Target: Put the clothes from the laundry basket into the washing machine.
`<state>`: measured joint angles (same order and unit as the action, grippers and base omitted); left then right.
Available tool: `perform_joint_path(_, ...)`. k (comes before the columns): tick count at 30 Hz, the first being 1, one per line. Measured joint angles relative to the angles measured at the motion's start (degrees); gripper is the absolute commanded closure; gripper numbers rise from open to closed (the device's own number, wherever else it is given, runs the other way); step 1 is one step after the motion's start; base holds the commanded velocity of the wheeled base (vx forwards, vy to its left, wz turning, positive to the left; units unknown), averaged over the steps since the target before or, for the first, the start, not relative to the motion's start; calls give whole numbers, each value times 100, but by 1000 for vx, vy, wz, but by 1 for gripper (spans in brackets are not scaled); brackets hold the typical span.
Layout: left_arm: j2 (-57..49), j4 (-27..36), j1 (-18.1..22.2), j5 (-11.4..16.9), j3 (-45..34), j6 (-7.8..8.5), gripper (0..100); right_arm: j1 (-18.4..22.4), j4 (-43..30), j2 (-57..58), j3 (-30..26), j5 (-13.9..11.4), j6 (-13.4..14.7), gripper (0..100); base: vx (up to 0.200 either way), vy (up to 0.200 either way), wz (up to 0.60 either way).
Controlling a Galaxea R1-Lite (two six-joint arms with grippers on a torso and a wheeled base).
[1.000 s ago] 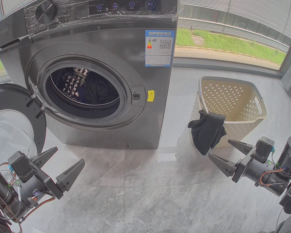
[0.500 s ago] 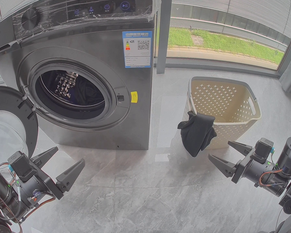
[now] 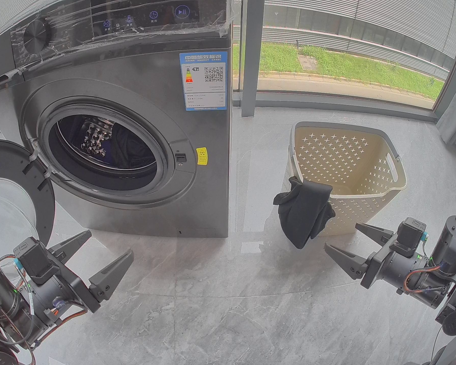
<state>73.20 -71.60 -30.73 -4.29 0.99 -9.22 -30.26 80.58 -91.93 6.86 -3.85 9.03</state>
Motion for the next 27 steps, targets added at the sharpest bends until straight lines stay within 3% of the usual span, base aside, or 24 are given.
perform_joint_path(6,-9,2,-5,2,2,5,0,41,40,-171,5,11,27,0,0,-33,0)
perform_joint_path(10,-13,11,0,-5,2,22,0,57,35,-256,-17,252,29,0,0,0,0)
perform_joint_path(13,-2,57,2,-96,2,112,0,49,27,-327,-56,451,24,0,200,0,0)
perform_joint_path(19,111,76,0,-233,2,266,0,72,35,-656,-20,592,22,0,200,0,0)
perform_joint_path(27,199,38,-2,-255,2,290,0,135,41,-1413,341,749,205,0,0,0,0)
